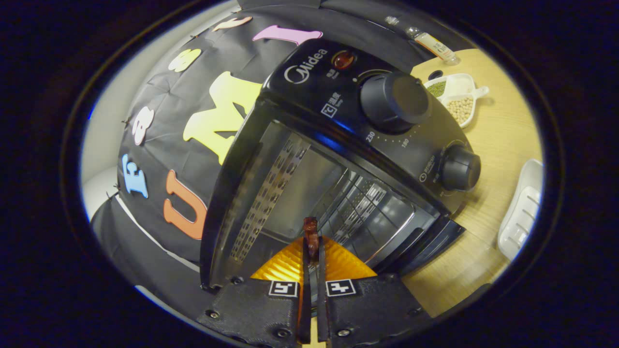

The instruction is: Open the toaster oven, put the food inside, and close the toaster oven door.

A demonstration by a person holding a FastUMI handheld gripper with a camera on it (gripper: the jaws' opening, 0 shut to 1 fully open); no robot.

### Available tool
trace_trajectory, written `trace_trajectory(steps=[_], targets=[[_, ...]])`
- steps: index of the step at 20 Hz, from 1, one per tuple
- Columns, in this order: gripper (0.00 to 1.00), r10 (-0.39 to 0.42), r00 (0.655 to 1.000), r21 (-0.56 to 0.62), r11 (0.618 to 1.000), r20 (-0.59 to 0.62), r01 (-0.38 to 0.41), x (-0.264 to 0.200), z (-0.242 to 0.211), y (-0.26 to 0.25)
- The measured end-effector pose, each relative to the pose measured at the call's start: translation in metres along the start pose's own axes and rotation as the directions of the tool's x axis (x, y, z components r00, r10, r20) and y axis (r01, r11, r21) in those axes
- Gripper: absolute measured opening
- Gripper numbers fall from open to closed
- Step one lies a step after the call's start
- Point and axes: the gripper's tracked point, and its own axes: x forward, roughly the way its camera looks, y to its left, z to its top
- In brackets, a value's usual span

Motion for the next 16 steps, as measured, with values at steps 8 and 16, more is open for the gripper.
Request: trace_trajectory(steps=[8, 16], targets=[[0.15, -0.060, 0.998, -0.042, 0.997, 0.012, 0.060, 0.004, 0.000, -0.015], [0.26, -0.169, 0.985, -0.298, 0.939, 0.045, 0.175, -0.001, 0.005, -0.020]])
